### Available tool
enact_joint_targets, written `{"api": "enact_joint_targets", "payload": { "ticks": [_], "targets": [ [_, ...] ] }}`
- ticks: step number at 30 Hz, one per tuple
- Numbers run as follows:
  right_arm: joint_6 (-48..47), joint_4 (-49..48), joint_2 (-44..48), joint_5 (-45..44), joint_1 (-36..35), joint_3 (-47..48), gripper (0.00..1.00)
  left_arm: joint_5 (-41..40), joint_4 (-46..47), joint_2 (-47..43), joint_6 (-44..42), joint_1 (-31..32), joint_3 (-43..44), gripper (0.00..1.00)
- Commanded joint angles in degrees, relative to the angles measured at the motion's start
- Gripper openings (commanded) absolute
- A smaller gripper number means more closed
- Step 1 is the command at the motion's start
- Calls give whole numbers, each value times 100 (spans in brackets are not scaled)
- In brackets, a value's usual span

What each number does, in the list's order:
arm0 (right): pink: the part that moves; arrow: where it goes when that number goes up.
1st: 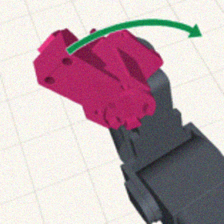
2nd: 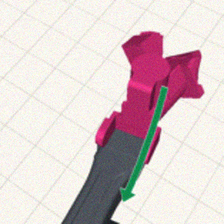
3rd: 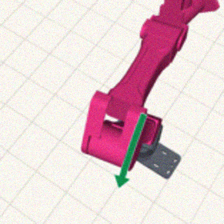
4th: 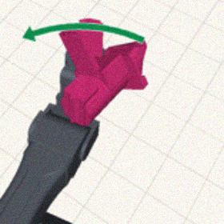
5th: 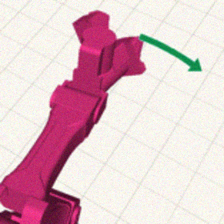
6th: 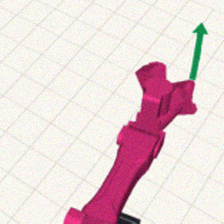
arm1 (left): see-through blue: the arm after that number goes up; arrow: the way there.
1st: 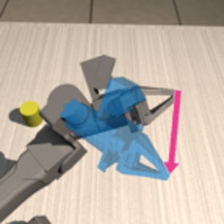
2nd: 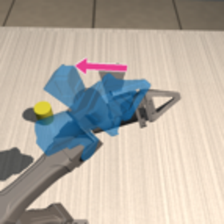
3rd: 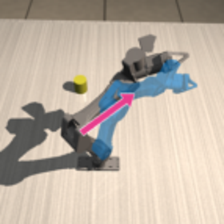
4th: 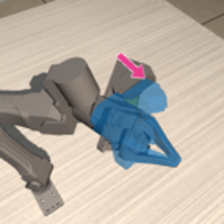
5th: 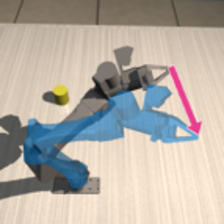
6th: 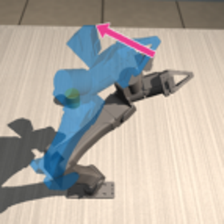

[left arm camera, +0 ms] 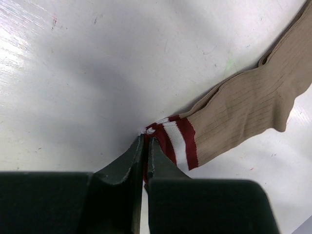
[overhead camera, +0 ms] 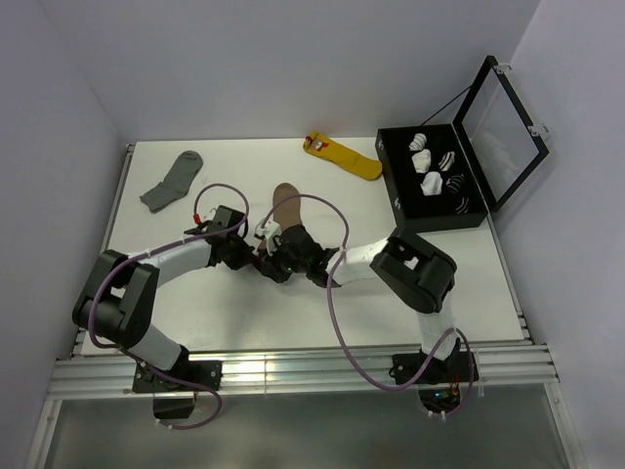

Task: Roll the socks
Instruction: Roll the sock at the center of the board.

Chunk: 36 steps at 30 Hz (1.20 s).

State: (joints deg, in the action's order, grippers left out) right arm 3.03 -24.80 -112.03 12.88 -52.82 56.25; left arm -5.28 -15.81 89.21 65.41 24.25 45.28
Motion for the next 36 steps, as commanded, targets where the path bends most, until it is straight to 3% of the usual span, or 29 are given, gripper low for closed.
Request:
{"api": "enact_joint_targets", "payload": {
  "ticks": [1, 6, 12, 17, 26, 30, 33, 36],
  "targets": [
    [-39, 89, -196, -146, -88, 105, 27, -123, -238, 35, -81, 10, 139, 4],
    [250, 133, -205, 168, -19, 167, 0, -114, -256, -149, -46, 1, 157, 6],
    [1329, 309, -320, 1443, 429, 431, 0, -237, -212, -553, 33, -8, 52, 18],
    [2402, -278, -547, 2655, 1017, 423, 0, -333, 96, -1141, 112, -17, -343, 37],
    [3994, -1061, -1119, 3527, 1458, 510, 0, 0, 1176, -2100, 297, -17, -1485, 68],
    [4426, -1142, -1330, 3713, 1581, 633, 0, 44, 1598, -2180, 350, 1, -1890, 72],
    [4329, -580, -1401, 3660, 1599, 835, 0, 132, 1932, -1987, 315, 1, -2005, 70],
    [4531, -649, -1480, 3704, 1625, 861, 0, 159, 2012, -1697, 288, 18, -1979, 65]
  ]
}}
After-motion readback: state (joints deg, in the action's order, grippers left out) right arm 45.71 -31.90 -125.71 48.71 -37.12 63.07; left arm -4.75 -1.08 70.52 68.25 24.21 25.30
